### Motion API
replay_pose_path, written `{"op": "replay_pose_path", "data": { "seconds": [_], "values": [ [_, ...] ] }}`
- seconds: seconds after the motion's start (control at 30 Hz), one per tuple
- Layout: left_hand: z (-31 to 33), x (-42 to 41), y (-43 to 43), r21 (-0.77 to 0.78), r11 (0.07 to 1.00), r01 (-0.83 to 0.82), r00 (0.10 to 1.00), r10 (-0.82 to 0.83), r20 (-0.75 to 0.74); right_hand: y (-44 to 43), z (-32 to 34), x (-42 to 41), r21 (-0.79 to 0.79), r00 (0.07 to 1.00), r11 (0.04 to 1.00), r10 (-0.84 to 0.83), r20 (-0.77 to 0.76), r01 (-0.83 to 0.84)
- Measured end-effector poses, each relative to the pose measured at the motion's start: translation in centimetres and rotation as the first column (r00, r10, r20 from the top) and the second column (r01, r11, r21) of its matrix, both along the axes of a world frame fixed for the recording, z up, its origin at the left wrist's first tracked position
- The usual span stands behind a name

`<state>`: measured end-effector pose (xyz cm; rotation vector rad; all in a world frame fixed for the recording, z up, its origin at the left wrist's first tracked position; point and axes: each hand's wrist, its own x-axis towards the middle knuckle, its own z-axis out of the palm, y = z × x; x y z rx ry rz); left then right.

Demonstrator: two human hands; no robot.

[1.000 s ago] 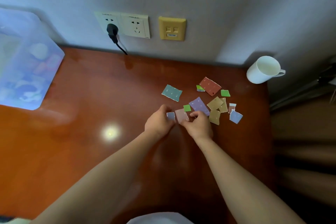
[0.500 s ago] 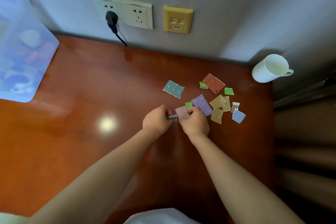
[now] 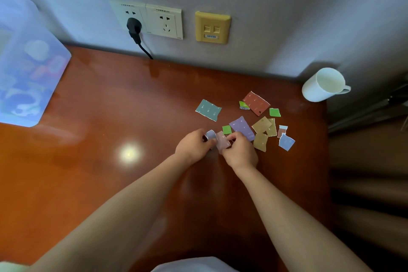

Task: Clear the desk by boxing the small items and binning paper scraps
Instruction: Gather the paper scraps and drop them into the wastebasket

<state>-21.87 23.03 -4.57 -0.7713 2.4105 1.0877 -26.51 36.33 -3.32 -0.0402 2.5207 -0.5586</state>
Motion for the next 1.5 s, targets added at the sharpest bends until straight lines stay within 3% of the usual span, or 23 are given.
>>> {"op": "replay_pose_path", "data": {
  "seconds": [0.23,0.47,0.7,0.8,0.93,1.03,1.17,1.4,1.5],
  "values": [
    [0.4,-0.8,1.3,-0.127,0.985,0.121,0.993,-0.121,0.004,0.4,-0.3,-0.1,-0.035,1.000,0.999,-0.013,0.025,0.014],
    [0.3,-0.7,1.8,-0.170,0.984,0.049,0.998,-0.053,-0.020,0.7,-0.6,0.1,-0.021,1.000,0.999,-0.026,-0.011,0.026],
    [0.0,-0.8,1.6,-0.099,0.994,0.050,0.998,-0.052,-0.024,1.1,-0.8,-0.2,-0.065,1.000,0.997,0.029,-0.006,-0.029],
    [-0.2,-0.8,1.7,0.064,0.996,-0.059,0.996,0.063,-0.057,1.4,-1.2,-0.2,-0.206,0.999,0.979,0.011,0.046,-0.001],
    [1.1,-1.8,1.8,0.375,0.875,-0.306,0.930,0.359,-0.077,1.1,-0.7,-0.5,-0.443,0.985,0.883,-0.105,0.134,0.155],
    [2.0,-2.9,2.0,0.497,0.762,-0.416,0.861,0.505,-0.053,0.5,-0.1,-0.8,-0.478,0.988,0.869,-0.069,0.139,0.128],
    [1.9,-4.1,2.3,0.542,0.675,-0.501,0.805,0.594,0.005,0.3,0.5,-1.6,-0.520,0.978,0.835,-0.099,0.185,0.182],
    [1.0,-5.0,2.5,0.555,0.533,-0.639,0.681,0.727,0.086,0.6,1.5,-3.1,-0.601,0.869,0.679,-0.112,0.482,0.421],
    [1.0,-5.4,2.2,0.554,0.534,-0.638,0.675,0.734,0.070,0.0,1.5,-3.8,-0.594,0.832,0.620,-0.186,0.524,0.512]
  ]
}}
